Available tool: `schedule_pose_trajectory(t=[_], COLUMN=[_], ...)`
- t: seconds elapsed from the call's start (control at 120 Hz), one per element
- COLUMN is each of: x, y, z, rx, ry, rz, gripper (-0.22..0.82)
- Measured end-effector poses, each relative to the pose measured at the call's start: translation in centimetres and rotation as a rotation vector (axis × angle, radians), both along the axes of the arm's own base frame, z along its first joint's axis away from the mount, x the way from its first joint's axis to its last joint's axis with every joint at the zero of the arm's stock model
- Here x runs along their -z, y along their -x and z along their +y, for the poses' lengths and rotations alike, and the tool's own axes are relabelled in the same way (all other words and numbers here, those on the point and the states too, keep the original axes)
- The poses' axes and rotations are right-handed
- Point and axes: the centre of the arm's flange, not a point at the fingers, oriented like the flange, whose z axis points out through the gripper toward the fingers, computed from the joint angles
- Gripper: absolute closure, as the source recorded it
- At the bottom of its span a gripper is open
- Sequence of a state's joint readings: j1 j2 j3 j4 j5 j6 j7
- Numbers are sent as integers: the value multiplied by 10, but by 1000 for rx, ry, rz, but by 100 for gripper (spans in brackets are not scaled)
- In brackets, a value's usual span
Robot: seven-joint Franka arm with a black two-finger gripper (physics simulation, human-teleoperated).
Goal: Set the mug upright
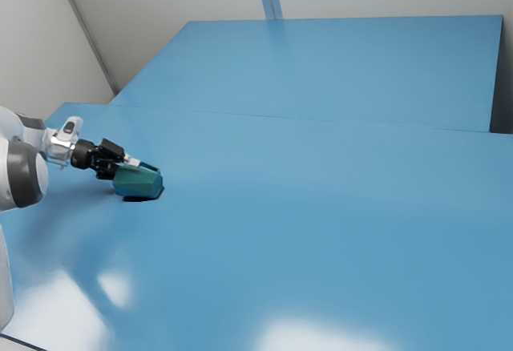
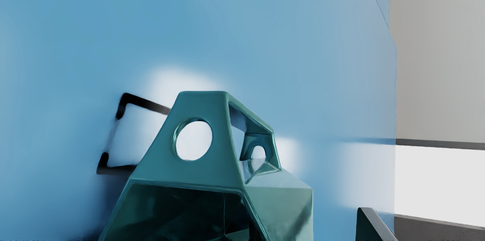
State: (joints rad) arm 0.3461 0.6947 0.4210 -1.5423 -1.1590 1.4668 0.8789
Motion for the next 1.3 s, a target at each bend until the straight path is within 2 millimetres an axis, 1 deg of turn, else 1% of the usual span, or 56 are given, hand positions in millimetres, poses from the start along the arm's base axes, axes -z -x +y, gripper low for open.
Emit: schedule_pose_trajectory(t=[0.083,0.183,0.333,0.408,0.458,0.533,0.567,0.633,0.683,0.742,0.775,0.833,0.867,0.9,0.958,1.025,1.083,1.175,1.3], x=[1,0,-4,-9,-18,-40,-54,-102,-140,-174,-186,-195,-195,-190,-179,-163,-149,-123,-101], y=[1,0,-1,-4,-8,-14,-17,-23,-26,-25,-25,-27,-32,-36,-45,-52,-56,-53,-51], z=[0,-1,-3,-8,-16,-28,-35,-58,-80,-103,-114,-134,-148,-162,-187,-208,-216,-223,-235], rx=[1,4,10,24,40,68,84,151,215,287,325,389,427,460,508,537,537,513,479], ry=[1,1,7,8,6,-1,-8,-69,-147,-258,-330,-454,-525,-586,-689,-794,-874,-961,-1061], rz=[-2,-7,-19,-28,-39,-65,-78,-105,-111,-95,-74,-30,-2,24,62,87,100,113,104], gripper=[59,67,73,75,75,76,76,77,77,77,77,77,77,77,78,78,78,78,78])
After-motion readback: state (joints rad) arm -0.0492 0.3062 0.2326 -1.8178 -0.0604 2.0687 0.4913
